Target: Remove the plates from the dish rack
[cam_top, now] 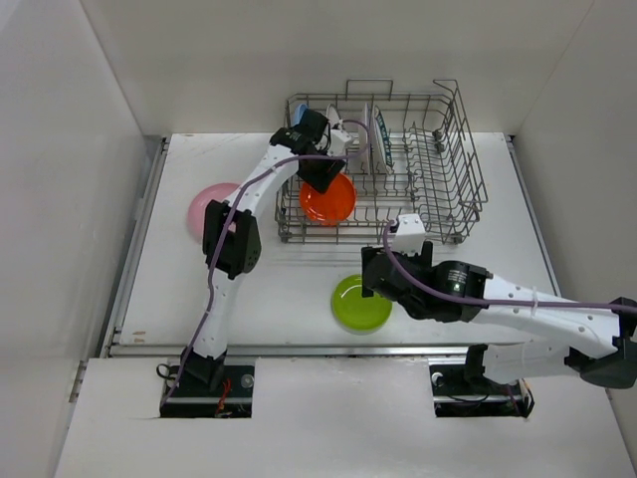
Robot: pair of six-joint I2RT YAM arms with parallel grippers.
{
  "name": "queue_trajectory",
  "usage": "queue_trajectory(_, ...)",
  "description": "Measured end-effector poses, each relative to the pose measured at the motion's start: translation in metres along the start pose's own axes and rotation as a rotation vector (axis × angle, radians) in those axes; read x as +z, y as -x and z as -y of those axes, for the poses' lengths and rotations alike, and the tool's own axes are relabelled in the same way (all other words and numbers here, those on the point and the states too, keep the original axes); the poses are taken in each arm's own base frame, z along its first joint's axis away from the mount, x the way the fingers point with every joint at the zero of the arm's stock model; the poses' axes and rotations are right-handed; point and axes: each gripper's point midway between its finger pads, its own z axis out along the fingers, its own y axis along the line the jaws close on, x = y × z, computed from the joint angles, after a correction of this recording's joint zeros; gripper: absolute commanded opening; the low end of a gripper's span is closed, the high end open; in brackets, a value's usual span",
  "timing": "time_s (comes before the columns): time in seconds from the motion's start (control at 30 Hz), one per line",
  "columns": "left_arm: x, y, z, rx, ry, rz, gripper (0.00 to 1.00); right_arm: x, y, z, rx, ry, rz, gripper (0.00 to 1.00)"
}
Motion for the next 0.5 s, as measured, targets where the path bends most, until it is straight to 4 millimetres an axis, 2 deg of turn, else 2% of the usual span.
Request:
queue_trajectory(0.1,0.0,-0.003,0.0,-0.004,-0.058,0.003,0.16,0.002,0.0,-0.003,-0.017,0.003,0.002,0.94)
queue_trajectory(0.17,-0.009,-0.002,-0.004,-0.016,-0.099,0.023,0.0,0.003,0.0,-0.004,-0.028,0.003,0.001,0.94)
queue_trajectory(0.23,-0.024,0.0,-0.009,-0.029,-0.117,0.039,0.0,0.004,-0.001,-0.004,-0.036,0.001,0.0,0.94)
queue_trajectory(0.3,-0.033,-0.003,-0.002,-0.035,-0.14,0.027,0.0,0.005,-0.001,-0.005,-0.043,-0.001,-0.001,0.94)
queue_trajectory(0.5,-0.039,0.007,0.007,-0.021,-0.128,0.048,0.0,0.008,-0.001,-0.009,-0.06,-0.003,-0.001,0.94)
